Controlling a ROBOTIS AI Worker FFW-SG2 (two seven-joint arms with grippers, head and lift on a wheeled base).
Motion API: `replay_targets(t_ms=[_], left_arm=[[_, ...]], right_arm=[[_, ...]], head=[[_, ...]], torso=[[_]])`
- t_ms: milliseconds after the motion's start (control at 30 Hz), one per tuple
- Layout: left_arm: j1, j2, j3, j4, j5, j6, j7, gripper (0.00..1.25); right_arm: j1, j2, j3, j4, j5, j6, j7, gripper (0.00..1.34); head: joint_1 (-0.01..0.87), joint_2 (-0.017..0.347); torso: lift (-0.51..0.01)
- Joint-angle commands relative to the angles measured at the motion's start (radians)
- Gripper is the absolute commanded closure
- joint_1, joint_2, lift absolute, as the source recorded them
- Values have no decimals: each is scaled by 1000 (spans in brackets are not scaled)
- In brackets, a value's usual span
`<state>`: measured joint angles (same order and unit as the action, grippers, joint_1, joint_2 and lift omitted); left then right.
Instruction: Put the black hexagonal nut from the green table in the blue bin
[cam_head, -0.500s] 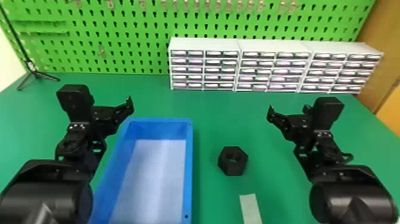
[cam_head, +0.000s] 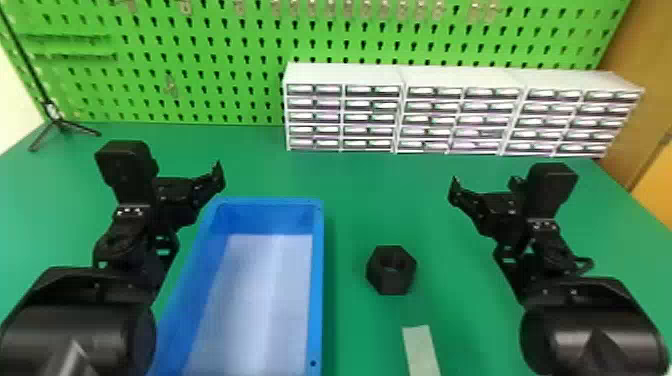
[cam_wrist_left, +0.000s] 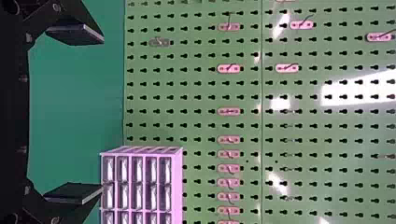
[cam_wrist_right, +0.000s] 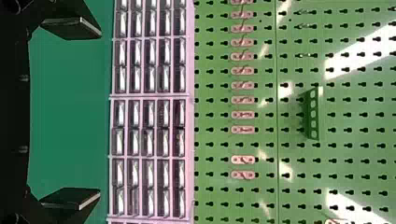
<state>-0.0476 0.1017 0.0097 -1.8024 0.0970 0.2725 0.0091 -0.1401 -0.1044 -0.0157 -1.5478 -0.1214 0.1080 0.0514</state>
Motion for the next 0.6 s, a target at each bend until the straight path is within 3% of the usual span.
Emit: replay_targets(t_ms=[0, 367, 567], left_arm=[[-1, 1, -2, 0, 0, -1, 0, 160], [-1, 0, -1, 0, 0, -1, 0, 160], [-1, 0, 1, 0, 0, -1, 0, 160]], right_arm=[[-1, -1, 0, 0, 0, 1, 2, 110], [7, 2, -29, -28, 5, 62, 64, 110], [33, 3, -75, -101, 29, 185, 153, 104]], head=[[683, 28], [683, 28], [683, 28]], torso=[[-96], [-96], [-96]])
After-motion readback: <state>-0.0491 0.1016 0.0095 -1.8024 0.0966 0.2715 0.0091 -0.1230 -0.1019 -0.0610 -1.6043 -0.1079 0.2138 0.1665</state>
